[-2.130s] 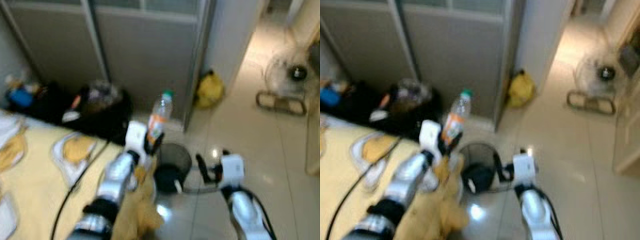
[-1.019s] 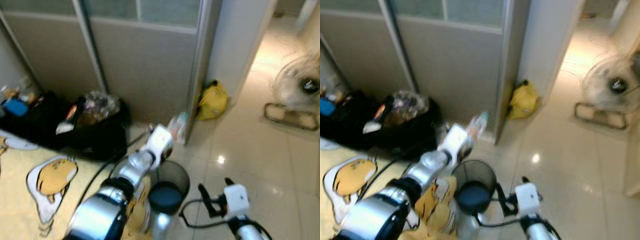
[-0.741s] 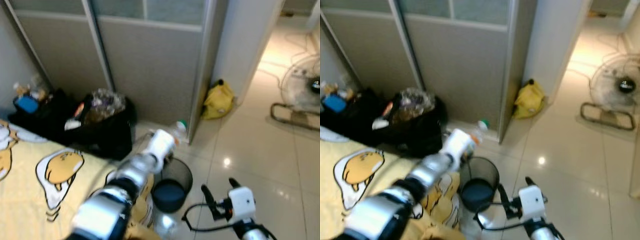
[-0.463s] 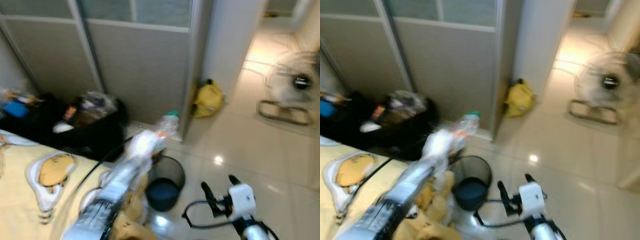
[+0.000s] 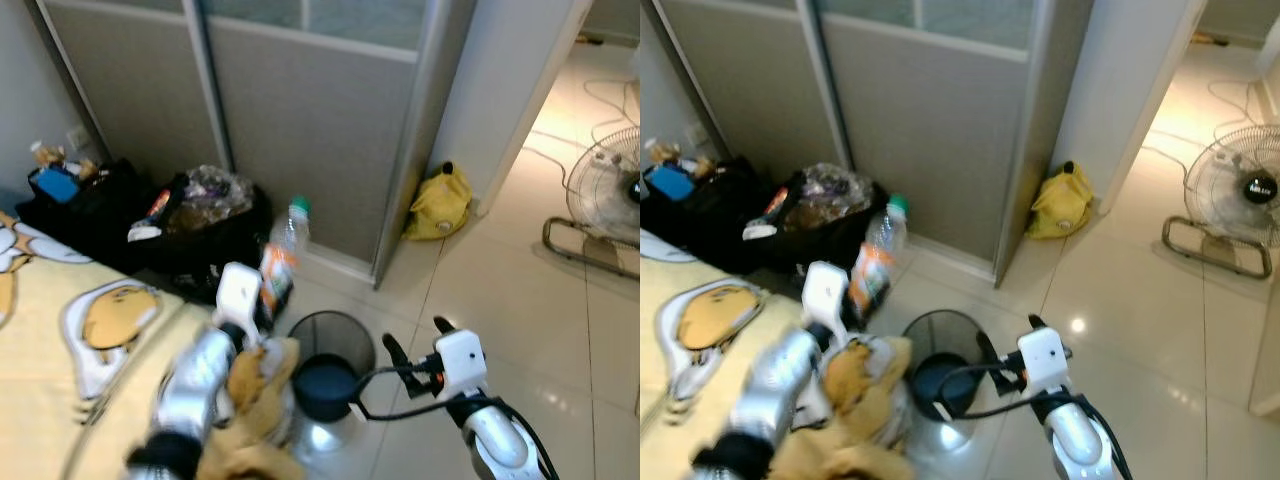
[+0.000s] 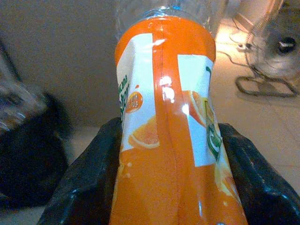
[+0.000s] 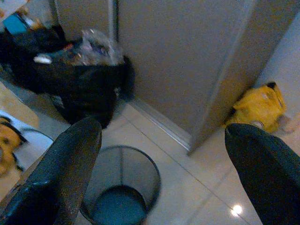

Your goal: Clean up the room

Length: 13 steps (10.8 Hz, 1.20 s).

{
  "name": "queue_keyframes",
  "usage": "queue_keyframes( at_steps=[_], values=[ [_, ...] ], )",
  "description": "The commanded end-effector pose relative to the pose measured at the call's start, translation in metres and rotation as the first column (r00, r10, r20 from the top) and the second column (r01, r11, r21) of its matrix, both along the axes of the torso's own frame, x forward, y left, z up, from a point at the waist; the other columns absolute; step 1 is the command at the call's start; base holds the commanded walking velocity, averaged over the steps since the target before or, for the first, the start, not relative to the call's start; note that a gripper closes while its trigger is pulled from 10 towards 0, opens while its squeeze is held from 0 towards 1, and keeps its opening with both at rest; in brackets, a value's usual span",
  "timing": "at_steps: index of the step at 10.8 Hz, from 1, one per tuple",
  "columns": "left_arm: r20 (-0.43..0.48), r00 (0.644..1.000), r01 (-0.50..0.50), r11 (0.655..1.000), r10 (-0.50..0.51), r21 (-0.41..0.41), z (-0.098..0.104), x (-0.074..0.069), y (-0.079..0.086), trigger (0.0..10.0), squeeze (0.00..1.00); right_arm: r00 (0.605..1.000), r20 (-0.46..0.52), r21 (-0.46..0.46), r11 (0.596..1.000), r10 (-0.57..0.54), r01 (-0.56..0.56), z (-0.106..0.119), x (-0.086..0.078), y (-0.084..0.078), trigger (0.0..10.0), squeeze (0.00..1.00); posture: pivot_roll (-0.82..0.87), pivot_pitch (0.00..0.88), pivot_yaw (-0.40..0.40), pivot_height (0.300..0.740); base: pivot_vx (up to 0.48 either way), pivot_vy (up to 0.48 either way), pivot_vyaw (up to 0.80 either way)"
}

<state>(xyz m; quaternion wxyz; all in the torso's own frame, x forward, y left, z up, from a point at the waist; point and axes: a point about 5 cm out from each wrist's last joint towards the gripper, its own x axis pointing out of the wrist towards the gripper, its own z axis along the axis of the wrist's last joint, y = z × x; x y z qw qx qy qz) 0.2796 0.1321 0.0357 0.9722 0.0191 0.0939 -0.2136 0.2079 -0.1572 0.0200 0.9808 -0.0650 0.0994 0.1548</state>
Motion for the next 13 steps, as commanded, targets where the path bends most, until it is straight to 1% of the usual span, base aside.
queue_keyframes(
  at_steps=[1, 2, 3, 4, 5, 6, 7, 9, 10, 11, 12, 13],
  values=[
    [0.013, 1.0, 0.022, 1.0, -0.021, -0.016, 0.006, 0.001, -0.007, 10.0, 0.0, 1.0, -0.019, -0.009, 1.0, -0.014, 0.014, -0.003, 0.001, -0.003, 10.0, 0.0, -0.01, 0.0, 0.013, 0.74, 0.0, -0.48, 0.0],
    [-0.01, 1.0, 0.009, 1.0, -0.009, -0.024, 0.005, 0.003, -0.01, 10.0, 0.0, 1.0, -0.022, -0.011, 1.0, -0.014, 0.013, -0.004, 0.0, -0.001, 10.0, 0.0, -0.02, 0.0, 0.017, 0.74, 0.0, -0.469, 0.74],
    [-0.062, 0.997, -0.037, 0.999, 0.036, -0.017, 0.0, 0.009, -0.01, 10.0, 0.0, 1.0, -0.024, -0.015, 1.0, -0.01, 0.01, -0.005, -0.002, 0.001, 10.0, 0.0, -0.03, 0.0, 0.022, 0.74, 0.0, 0.0, 0.72],
    [-0.078, 0.996, -0.049, 0.999, 0.047, -0.022, 0.001, 0.012, -0.01, 10.0, 0.0, 1.0, -0.024, -0.019, 1.0, -0.009, 0.008, -0.005, -0.001, 0.002, 10.0, 0.0, -0.04, 0.0, 0.022, 0.74, 0.0, 0.0, 0.71],
    [-0.062, 0.997, -0.041, 0.999, 0.041, -0.001, 0.006, 0.019, -0.018, 10.0, 0.0, 1.0, -0.021, -0.022, 1.0, -0.007, 0.007, -0.005, 0.0, 0.002, 10.0, 0.0, -0.04, 0.0, 0.021, 0.74, 0.0, 0.0, 0.69],
    [-0.045, 0.997, -0.065, 0.998, 0.065, -0.001, 0.01, 0.025, -0.021, 10.0, 0.0, 1.0, -0.019, -0.022, 1.0, -0.006, 0.005, -0.004, 0.0, 0.003, 10.0, 0.0, -0.04, 0.0, 0.019, 0.74, 0.45, 0.0, 0.68],
    [-0.057, 0.998, -0.036, 0.999, 0.037, 0.024, 0.011, 0.033, -0.036, 10.0, 0.0, 1.0, -0.013, -0.012, 1.0, -0.003, 0.003, -0.003, 0.0, 0.006, 10.0, 0.0, -0.06, 0.0, 0.019, 0.74, 0.45, 0.0, 0.64],
    [-0.074, 0.997, -0.008, 1.0, 0.01, 0.027, 0.013, 0.039, -0.045, 10.0, 0.0, 1.0, -0.017, -0.016, 1.0, -0.011, 0.011, -0.004, -0.002, 0.006, 10.0, 0.0, -0.08, 0.0, 0.031, 0.74, 0.458, 0.0, 0.0],
    [-0.078, 0.997, 0.018, 0.999, -0.016, 0.027, 0.012, 0.039, -0.047, 10.0, 0.0, 1.0, -0.016, -0.017, 1.0, -0.017, 0.016, -0.004, -0.004, 0.006, 10.0, 0.0, -0.08, 0.0, 0.035, 0.74, 0.461, 0.0, 0.0],
    [-0.088, 0.995, 0.059, 0.998, -0.056, 0.025, 0.009, 0.035, -0.052, 10.0, 0.0, 1.0, -0.008, -0.014, 1.0, -0.023, 0.022, -0.004, -0.006, 0.006, 10.0, 0.0, -0.09, 0.0, 0.04, 0.74, 0.461, 0.0, 0.0],
    [-0.086, 0.99, 0.11, 0.994, -0.108, 0.025, 0.006, 0.03, -0.059, 10.0, 0.0, 1.0, -0.009, -0.011, 1.0, -0.028, 0.028, -0.004, -0.008, 0.006, 10.0, 0.0, -0.09, 0.0, 0.039, 0.74, 0.461, 0.0, -0.46],
    [-0.09, 0.987, 0.134, 0.99, -0.13, 0.034, 0.004, 0.027, -0.063, 10.0, 0.0, 0.999, -0.03, 0.003, 0.999, -0.043, 0.043, -0.006, -0.011, 0.005, 10.0, 0.0, -0.09, 0.0, 0.039, 0.74, 0.461, 0.0, -0.77]
  ],
)
